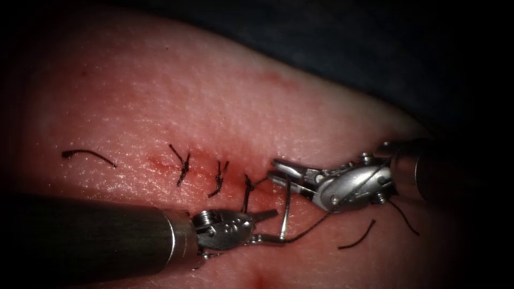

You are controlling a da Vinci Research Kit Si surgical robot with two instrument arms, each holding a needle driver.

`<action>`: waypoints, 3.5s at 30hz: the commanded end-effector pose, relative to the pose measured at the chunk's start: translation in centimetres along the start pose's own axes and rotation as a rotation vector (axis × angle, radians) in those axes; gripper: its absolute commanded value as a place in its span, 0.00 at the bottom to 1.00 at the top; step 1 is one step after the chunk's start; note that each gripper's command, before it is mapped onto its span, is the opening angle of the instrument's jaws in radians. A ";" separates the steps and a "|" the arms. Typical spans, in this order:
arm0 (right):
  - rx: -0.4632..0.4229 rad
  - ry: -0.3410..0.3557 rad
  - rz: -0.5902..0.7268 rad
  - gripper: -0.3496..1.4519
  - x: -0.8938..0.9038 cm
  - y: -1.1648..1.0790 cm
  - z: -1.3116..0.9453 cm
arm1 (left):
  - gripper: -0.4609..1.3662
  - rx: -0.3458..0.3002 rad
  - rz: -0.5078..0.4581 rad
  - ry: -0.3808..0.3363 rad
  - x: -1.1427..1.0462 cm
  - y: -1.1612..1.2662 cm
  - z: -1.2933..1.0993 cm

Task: Wound Closure
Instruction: Pass the needle through the target on the top side of the wound with the right tool

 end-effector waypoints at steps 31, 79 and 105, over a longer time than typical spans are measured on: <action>-0.009 -0.009 0.133 0.00 0.20 0.26 0.01 | 0.33 0.003 0.004 0.000 -0.05 0.00 0.01; 0.010 -0.032 0.849 0.00 0.34 0.95 0.17 | 0.36 0.040 -0.009 -0.154 -0.56 -0.21 0.10; 0.168 -0.216 1.372 0.00 0.28 0.20 0.11 | 0.26 0.042 0.005 -0.155 -0.58 -0.24 0.07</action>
